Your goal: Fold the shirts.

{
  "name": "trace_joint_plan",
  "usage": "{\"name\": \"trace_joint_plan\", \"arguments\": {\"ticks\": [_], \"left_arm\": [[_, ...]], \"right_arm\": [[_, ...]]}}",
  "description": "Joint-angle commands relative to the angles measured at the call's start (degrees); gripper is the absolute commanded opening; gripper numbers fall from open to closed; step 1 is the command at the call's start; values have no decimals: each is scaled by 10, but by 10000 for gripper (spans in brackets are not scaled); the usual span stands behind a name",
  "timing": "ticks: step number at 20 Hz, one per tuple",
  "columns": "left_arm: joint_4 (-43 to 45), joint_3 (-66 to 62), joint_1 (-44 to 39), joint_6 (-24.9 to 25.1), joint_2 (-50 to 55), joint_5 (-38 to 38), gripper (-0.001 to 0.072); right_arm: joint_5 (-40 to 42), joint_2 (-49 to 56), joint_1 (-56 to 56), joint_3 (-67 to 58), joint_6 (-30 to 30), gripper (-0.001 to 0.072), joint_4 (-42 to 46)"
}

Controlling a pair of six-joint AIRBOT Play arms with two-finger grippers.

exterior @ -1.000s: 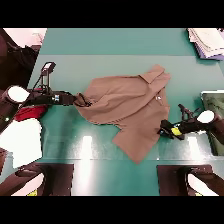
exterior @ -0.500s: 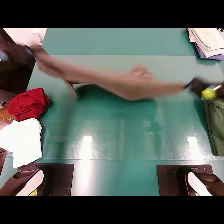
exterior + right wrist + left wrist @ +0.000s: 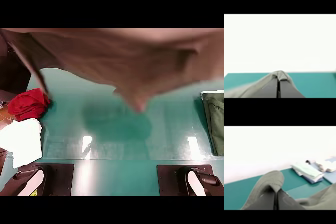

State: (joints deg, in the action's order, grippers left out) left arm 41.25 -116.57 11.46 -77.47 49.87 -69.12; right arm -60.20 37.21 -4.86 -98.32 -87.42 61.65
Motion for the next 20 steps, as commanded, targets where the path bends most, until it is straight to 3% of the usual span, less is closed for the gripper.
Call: {"name": "trace_joint_plan", "arguments": {"ticks": [1, 6, 10, 14, 18, 19, 20], "left_arm": [[-60, -61, 1, -17, -18, -65, 22], [9, 71, 1, -58, -19, -133, 22], [45, 351, 0, -61, -4, -128, 22], [86, 592, -43, -45, 74, -29, 22], [95, 618, -70, -21, 206, 121, 26], [95, 606, -68, -21, 227, 139, 153], [97, 588, -68, -22, 243, 149, 488]], "right_arm": [[-102, 39, -2, -118, 4, 21, 0], [-278, 207, -1, -232, -40, 21, 21], [-291, 317, 30, -121, -48, 21, 57], [-271, 452, 76, -43, -44, 21, 78], [-162, 563, 103, -38, -44, 23, 86], [-147, 581, 104, -46, -44, 26, 86], [-136, 596, 104, -60, -44, 113, 86]]}}
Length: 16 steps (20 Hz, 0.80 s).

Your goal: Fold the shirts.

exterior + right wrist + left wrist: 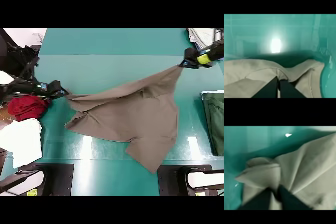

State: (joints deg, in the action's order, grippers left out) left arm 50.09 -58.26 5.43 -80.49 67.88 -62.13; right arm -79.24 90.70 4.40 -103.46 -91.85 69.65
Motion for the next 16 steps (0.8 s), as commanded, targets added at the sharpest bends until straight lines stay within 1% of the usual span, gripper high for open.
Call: {"name": "trace_joint_plan", "arguments": {"ticks": [1, 2, 3, 4, 6, 8, 9, 10, 11, 14, 16], "left_arm": [[11, -13, -7, 9, 69, 87, 629], [21, -35, -7, 10, 69, 91, 626], [43, -63, -7, 11, 68, 81, 627], [80, -98, -7, 12, 67, 54, 626], [144, -148, -8, 12, 55, -20, 626], [181, -148, -8, 14, 27, -78, 626], [189, -138, -8, 14, 10, -105, 626], [189, -122, -8, 14, -7, -120, 626], [187, -98, -9, 14, -29, -129, 625], [186, 3, -31, 18, -92, -138, 625], [186, 72, -75, 21, -112, -132, 626]], "right_arm": [[58, 75, 10, -27, 0, 422, 6], [54, 83, 4, -46, 0, 577, 7], [48, 85, -2, -61, 0, 571, 7], [36, 85, -9, -73, 0, 570, 7], [1, 70, -20, -82, 19, 568, 7], [-12, 35, -31, -50, 31, 567, 10], [-7, 12, -36, -26, 35, 533, 10], [1, -13, -40, 3, 35, 458, 10], [7, -38, -44, 31, 35, 442, 10], [12, -108, -50, 118, 35, 450, 9], [14, -149, -50, 172, 35, 450, 9]]}}
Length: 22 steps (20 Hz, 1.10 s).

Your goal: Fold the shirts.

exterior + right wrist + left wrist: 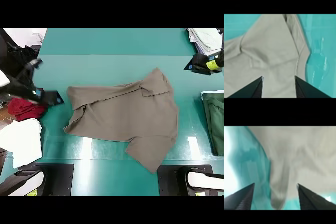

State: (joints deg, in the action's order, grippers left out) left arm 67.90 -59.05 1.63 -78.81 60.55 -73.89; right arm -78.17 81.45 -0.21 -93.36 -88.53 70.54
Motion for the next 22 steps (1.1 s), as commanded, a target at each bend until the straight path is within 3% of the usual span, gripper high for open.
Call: {"name": "trace_joint_plan", "arguments": {"ticks": [1, 3, 6, 10, 11, 14, 15, 19, 22], "left_arm": [[10, 106, -64, 11, -39, -10, 625], [28, 147, -111, 8, -39, 13, 626], [92, 176, -129, -54, -38, 36, 626], [73, 212, -129, -48, -38, 73, 625], [73, 212, -129, -49, -38, 83, 596], [65, 208, -129, -52, -38, 110, 83], [66, 205, -129, -52, -38, 115, 24], [62, 164, -129, -54, -38, 104, 24], [49, 138, -129, -53, -38, 109, 24]], "right_arm": [[4, -74, -4, 96, 2, 451, 0], [9, -106, -4, 143, 2, 451, 0], [18, -147, -4, 201, 2, 451, 0], [23, -193, -4, 261, 2, 450, 0], [23, -203, -4, 277, 2, 451, 0], [15, -232, -16, 344, 1, 451, -4], [11, -241, -28, 371, 1, 450, -5], [-12, -261, -128, 494, 6, 450, -17], [-13, -261, -217, 579, 64, 451, -102]]}}
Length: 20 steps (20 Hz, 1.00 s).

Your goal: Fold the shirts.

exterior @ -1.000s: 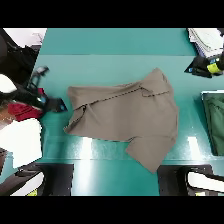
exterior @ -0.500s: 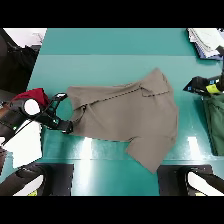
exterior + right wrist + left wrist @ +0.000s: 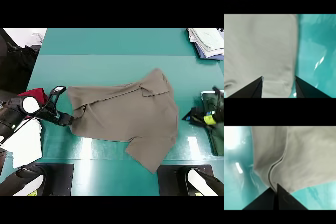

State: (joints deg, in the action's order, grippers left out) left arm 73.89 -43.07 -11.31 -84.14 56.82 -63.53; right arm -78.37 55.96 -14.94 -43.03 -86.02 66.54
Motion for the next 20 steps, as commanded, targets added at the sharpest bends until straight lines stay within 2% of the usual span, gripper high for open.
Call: {"name": "trace_joint_plan", "arguments": {"ticks": [1, 4, 9, 11, 13, 14, 15, 18, 20], "left_arm": [[-14, -24, 0, 1, 0, 10, 24], [-25, -24, 0, 1, -1, 14, 24], [-28, -24, 0, 1, -1, 10, 24], [-28, -24, 0, 0, -1, 9, 24], [-28, -24, 0, -2, -1, 9, 24], [-28, -24, 0, -14, -1, 9, 24], [-28, -24, 0, -20, -1, 14, 24], [-48, -59, 37, -30, -1, 20, 23], [-110, -137, 101, -28, -1, 17, 23]], "right_arm": [[-9, -6, -87, 99, 45, 449, -68], [13, -6, -99, 157, 50, 449, -66], [72, -6, -38, 195, 53, 446, -68], [78, -6, -21, 194, 53, 419, -70], [79, -6, -4, 194, 53, 228, -70], [80, -6, 3, 194, 53, 106, -70], [79, -6, 10, 190, 54, 23, -70], [75, -30, 15, 113, 53, 22, -96], [90, -66, -1, 16, 53, 22, -151]]}}
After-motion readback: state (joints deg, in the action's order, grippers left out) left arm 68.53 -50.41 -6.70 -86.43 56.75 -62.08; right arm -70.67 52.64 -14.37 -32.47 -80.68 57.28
